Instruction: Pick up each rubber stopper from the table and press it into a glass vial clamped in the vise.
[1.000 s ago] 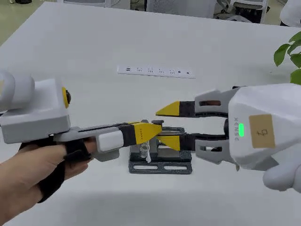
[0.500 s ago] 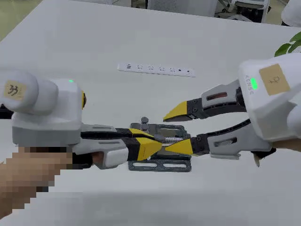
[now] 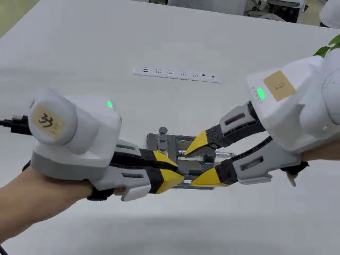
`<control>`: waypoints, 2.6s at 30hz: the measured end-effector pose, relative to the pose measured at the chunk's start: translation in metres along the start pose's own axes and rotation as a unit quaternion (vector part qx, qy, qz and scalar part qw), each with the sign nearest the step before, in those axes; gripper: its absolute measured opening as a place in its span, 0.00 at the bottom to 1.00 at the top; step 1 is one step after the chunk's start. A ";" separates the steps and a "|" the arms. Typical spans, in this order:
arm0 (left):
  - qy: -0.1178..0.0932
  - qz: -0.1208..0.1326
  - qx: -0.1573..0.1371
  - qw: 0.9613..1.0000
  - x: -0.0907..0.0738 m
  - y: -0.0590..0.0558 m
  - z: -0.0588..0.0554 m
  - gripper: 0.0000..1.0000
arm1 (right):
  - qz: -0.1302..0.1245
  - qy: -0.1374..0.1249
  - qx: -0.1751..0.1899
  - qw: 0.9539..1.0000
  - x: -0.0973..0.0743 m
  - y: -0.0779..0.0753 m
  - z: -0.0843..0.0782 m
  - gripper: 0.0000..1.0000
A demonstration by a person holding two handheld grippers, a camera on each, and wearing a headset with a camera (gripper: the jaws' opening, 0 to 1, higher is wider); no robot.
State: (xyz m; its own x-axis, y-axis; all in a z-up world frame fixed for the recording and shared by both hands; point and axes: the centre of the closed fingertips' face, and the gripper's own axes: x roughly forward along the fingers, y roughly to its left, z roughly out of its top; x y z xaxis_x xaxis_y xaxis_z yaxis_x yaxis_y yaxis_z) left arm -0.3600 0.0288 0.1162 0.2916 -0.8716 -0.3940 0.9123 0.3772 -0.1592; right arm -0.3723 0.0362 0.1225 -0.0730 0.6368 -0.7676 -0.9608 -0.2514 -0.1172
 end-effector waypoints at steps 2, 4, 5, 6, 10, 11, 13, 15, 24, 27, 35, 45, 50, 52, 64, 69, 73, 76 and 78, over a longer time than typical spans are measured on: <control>0.003 0.002 0.009 1.000 0.000 -0.001 -0.001 0.03 | 0.002 0.007 0.005 1.000 0.002 0.000 -0.003 0.20; 0.004 0.002 0.016 1.000 0.000 -0.002 -0.002 0.03 | 0.003 0.008 0.004 1.000 0.004 -0.001 -0.005 0.18; 0.007 0.001 0.023 1.000 0.000 -0.003 -0.003 0.03 | 0.005 0.009 0.001 1.000 0.005 -0.001 -0.006 0.18; 0.009 0.000 0.029 1.000 0.000 -0.004 -0.004 0.03 | 0.008 0.011 -0.005 1.000 0.005 0.000 -0.006 0.18; 0.013 -0.007 0.030 0.999 0.000 -0.006 -0.006 0.03 | 0.019 0.022 -0.027 0.999 0.008 0.005 -0.008 0.16; 0.014 -0.008 0.030 0.999 0.000 -0.006 -0.006 0.03 | 0.021 0.023 -0.027 0.999 0.009 0.006 -0.008 0.16; 0.014 -0.011 0.030 0.999 0.000 -0.008 -0.006 0.03 | 0.025 0.025 -0.032 0.999 0.010 0.007 -0.008 0.15; 0.015 -0.014 0.033 0.999 0.001 -0.009 -0.007 0.03 | 0.028 0.026 -0.034 0.999 0.012 0.008 -0.008 0.14; 0.021 -0.023 0.037 0.999 0.002 -0.012 -0.010 0.03 | 0.037 0.030 -0.042 0.998 0.012 0.009 -0.007 0.10; 0.022 -0.025 0.038 0.999 0.002 -0.013 -0.010 0.03 | 0.041 0.033 -0.045 0.998 0.013 0.010 -0.007 0.09; 0.028 -0.031 0.044 0.998 0.003 -0.015 -0.011 0.03 | 0.051 0.038 -0.048 0.997 0.014 0.014 -0.009 0.07; 0.028 -0.029 0.042 0.998 0.001 -0.013 -0.013 0.03 | 0.055 0.041 -0.051 0.996 0.015 0.014 -0.008 0.07; 0.018 -0.026 0.019 0.999 0.001 -0.012 -0.012 0.03 | 0.055 0.042 -0.054 0.996 0.016 0.014 -0.008 0.10; 0.016 -0.026 0.018 0.999 0.001 -0.014 -0.012 0.03 | 0.053 0.041 -0.051 0.996 0.016 0.013 -0.008 0.08; 0.019 -0.018 0.039 0.999 0.003 -0.013 -0.012 0.03 | 0.055 0.047 -0.049 0.996 0.016 0.011 -0.009 0.07; 0.022 -0.018 0.051 0.998 0.004 -0.014 -0.013 0.03 | 0.058 0.048 -0.041 0.996 0.016 0.011 -0.009 0.07; 0.023 -0.020 0.053 0.998 0.004 -0.014 -0.014 0.03 | 0.062 0.050 -0.041 0.996 0.017 0.012 -0.010 0.06; 0.023 -0.020 0.055 0.998 0.004 -0.014 -0.014 0.03 | 0.065 0.050 -0.034 0.996 0.017 0.011 -0.010 0.06; 0.024 -0.021 0.058 0.998 0.005 -0.015 -0.015 0.03 | 0.068 0.051 -0.034 0.996 0.018 0.012 -0.011 0.06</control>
State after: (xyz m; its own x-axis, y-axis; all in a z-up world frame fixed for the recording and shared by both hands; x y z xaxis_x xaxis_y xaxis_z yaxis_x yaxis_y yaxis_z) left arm -0.3765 0.0239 0.1030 0.2418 -0.8688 -0.4321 0.9513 0.3001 -0.0711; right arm -0.3823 0.0368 0.1008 -0.1699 0.5164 -0.8393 -0.9236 -0.3805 -0.0471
